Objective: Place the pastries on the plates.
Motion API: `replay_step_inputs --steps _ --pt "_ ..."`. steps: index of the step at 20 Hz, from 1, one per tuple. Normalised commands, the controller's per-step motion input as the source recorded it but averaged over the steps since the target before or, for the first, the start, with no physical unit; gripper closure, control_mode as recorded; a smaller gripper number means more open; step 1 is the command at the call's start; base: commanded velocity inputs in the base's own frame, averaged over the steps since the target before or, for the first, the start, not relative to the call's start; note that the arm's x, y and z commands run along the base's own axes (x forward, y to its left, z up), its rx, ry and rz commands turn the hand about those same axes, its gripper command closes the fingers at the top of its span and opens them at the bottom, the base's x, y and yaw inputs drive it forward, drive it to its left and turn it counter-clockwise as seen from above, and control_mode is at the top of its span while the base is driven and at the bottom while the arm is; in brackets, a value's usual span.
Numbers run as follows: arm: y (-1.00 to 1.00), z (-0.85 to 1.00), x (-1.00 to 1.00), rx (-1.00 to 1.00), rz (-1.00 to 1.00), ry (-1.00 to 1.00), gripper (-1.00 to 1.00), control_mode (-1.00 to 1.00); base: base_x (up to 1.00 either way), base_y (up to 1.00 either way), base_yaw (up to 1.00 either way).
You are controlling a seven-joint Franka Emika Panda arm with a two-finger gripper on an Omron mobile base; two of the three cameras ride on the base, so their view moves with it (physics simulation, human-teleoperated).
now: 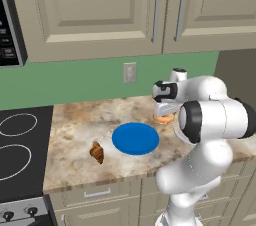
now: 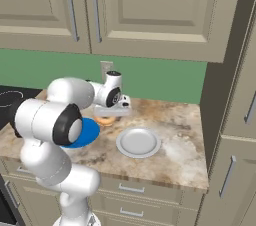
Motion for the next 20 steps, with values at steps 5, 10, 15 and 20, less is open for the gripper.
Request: replay_step_inputs --steps 5,10,15,20 --pt "-0.70 0.02 -0.26 0.00 0.00 0.04 1.00 -1.00 0.00 0.00 0.00" --pt "-0.51 0.00 -0.34 0.00 0.00 0.01 1.00 -1.00 0.00 0.00 0.00" --pt "-0.14 -0.08 -0.18 -0.02 0.00 0.00 1.00 -1.00 0.00 0.00 0.00" --pt "-0.20 -0.10 -0.18 0.00 0.00 0.00 1.00 -1.00 0.00 0.00 0.00"
